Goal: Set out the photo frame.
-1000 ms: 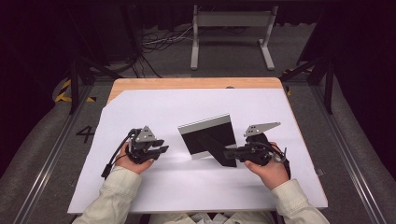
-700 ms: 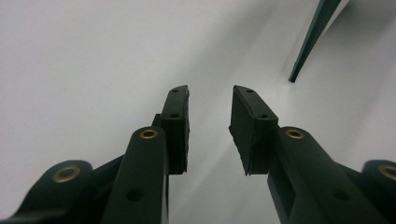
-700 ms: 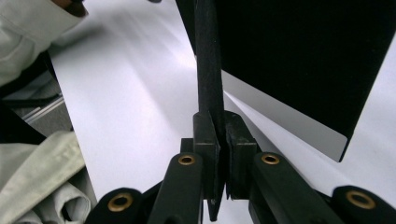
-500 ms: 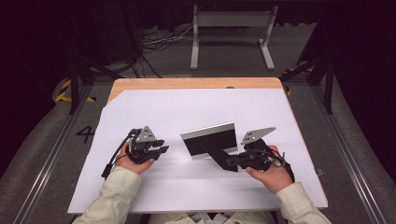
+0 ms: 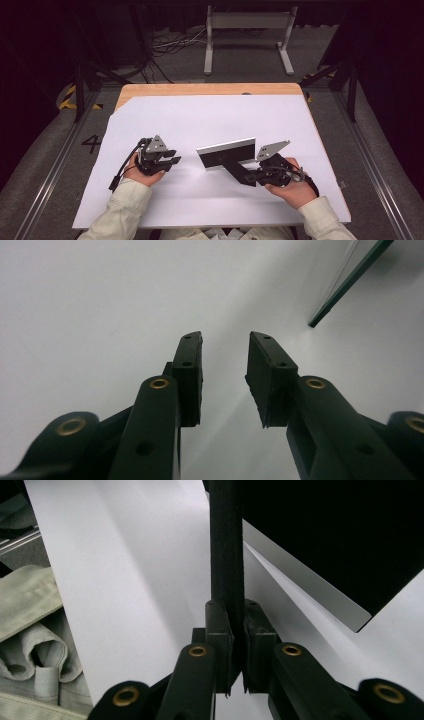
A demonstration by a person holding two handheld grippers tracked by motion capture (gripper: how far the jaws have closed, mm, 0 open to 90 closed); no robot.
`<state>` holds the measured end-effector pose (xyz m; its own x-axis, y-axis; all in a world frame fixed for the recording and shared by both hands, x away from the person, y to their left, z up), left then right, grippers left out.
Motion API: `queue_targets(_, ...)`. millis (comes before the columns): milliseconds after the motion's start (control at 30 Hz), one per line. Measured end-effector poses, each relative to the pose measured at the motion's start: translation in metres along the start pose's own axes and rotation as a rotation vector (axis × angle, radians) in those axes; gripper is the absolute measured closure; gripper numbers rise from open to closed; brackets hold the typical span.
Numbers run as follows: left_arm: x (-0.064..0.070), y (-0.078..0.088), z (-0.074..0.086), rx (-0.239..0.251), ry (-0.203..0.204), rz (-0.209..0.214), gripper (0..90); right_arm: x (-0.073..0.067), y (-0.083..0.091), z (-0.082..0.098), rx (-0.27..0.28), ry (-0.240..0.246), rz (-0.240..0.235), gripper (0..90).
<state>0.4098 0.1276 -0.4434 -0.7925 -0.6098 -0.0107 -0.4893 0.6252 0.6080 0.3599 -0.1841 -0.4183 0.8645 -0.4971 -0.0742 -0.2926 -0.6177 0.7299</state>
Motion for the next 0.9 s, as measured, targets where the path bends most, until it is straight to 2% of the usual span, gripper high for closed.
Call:
queue_targets(167,0.000,0.000,0.000,0.000,0.002,0.002,67.8,0.000,-0.002,0.003,-0.024,0.048,0.014,83.0)
queue_targets(500,0.000,0.000,0.000,0.001,0.005,0.003,67.8,0.003,-0.005,0.008,-0.056,0.113,0.041,81.9)
queue_targets(900,0.000,-0.001,0.000,0.000,0.001,0.004,67.8,0.008,-0.009,0.015,-0.104,0.125,0.051,80.3)
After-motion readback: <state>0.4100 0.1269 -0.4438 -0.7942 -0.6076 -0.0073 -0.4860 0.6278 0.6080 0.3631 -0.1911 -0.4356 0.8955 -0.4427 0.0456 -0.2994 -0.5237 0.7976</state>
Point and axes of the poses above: each handheld gripper's, and its own axes: y roughly backward along the jaws, z roughly out of its underside, x roughly to its right, the point moved 5 cm from there along -y, roughly forward along the jaws, and after that the axes turned 5 degrees about x, right-handed, at the moved point
